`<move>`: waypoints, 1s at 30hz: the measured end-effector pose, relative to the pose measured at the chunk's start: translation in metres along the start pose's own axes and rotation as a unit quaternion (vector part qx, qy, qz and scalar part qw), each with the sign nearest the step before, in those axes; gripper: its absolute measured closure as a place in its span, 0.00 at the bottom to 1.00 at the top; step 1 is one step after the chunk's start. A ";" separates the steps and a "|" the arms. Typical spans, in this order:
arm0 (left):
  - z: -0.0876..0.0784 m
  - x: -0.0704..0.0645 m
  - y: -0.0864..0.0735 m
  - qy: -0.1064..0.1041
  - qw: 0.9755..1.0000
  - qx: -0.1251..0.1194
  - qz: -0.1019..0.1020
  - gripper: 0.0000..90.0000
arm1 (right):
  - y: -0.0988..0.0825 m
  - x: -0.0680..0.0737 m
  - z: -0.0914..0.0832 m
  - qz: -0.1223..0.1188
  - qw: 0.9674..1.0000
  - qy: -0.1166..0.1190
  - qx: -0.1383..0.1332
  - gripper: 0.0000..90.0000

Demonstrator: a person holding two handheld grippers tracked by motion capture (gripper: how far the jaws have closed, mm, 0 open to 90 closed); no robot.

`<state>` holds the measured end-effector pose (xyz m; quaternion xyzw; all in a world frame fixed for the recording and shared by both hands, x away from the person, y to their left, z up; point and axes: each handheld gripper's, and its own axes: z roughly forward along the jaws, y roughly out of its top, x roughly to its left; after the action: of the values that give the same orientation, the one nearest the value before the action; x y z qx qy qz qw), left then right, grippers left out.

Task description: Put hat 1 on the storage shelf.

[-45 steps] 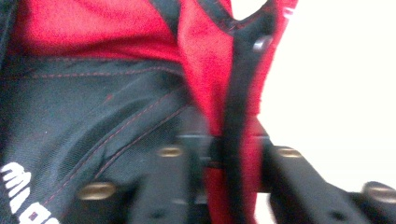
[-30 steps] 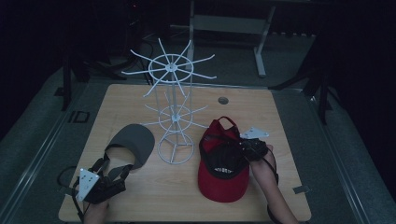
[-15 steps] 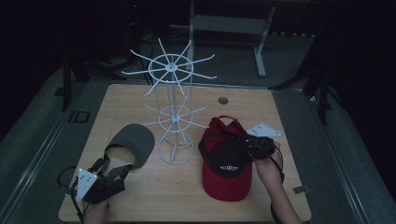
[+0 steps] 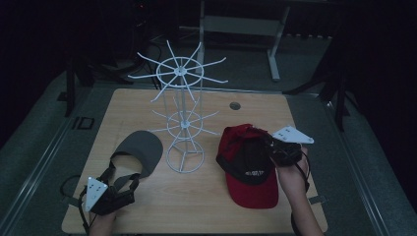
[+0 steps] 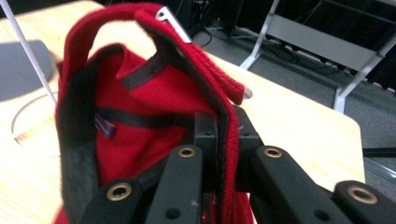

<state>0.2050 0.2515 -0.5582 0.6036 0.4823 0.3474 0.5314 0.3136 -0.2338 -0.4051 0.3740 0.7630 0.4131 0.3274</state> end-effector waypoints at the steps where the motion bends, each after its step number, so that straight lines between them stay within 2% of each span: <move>1: 0.000 -0.001 0.001 -0.002 1.000 -0.001 -0.004 0.02 | 0.002 0.000 -0.003 0.000 1.000 -0.002 -0.003 0.95; 6: -0.005 -0.005 0.006 -0.013 1.000 -0.001 -0.026 0.02 | 0.011 -0.003 -0.016 -0.006 1.000 -0.008 -0.017 0.95; 9: -0.006 -0.010 0.011 -0.034 0.999 0.009 -0.033 0.02 | 0.013 -0.004 -0.020 -0.010 1.000 -0.013 -0.020 0.95; 10: -0.007 -0.013 0.013 -0.038 0.999 0.013 -0.027 0.02 | 0.014 -0.005 -0.022 -0.008 1.000 -0.012 -0.023 0.95; 13: -0.009 -0.024 0.018 -0.038 0.999 0.030 0.009 0.02 | 0.016 -0.008 -0.027 -0.006 1.000 -0.016 -0.024 0.95; 14: -0.010 -0.028 0.020 -0.047 0.998 0.029 0.016 0.02 | 0.016 -0.009 -0.028 -0.006 1.000 -0.017 -0.024 0.95; 19: -0.010 -0.041 0.031 -0.087 0.995 0.043 0.017 0.02 | 0.020 -0.011 -0.034 -0.005 0.999 -0.018 -0.030 0.95; 21: -0.012 -0.047 0.037 -0.097 0.994 0.039 0.013 0.02 | 0.022 -0.011 -0.038 -0.007 0.999 -0.018 -0.033 0.95; 23: -0.013 -0.054 0.045 -0.104 0.993 0.046 0.024 0.02 | 0.027 -0.011 -0.045 -0.010 0.999 -0.020 -0.036 0.95; 25: -0.014 -0.061 0.051 -0.117 0.991 0.054 0.026 0.02 | 0.030 -0.011 -0.048 -0.014 0.999 -0.020 -0.039 0.95; 30: -0.016 -0.080 0.065 -0.155 0.985 0.071 0.039 0.02 | 0.034 -0.009 -0.054 -0.018 0.999 -0.018 -0.043 0.95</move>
<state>0.1809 0.1824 -0.4839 0.7043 0.3936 0.2350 0.5420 0.2847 -0.2488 -0.3494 0.3534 0.7448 0.4330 0.3646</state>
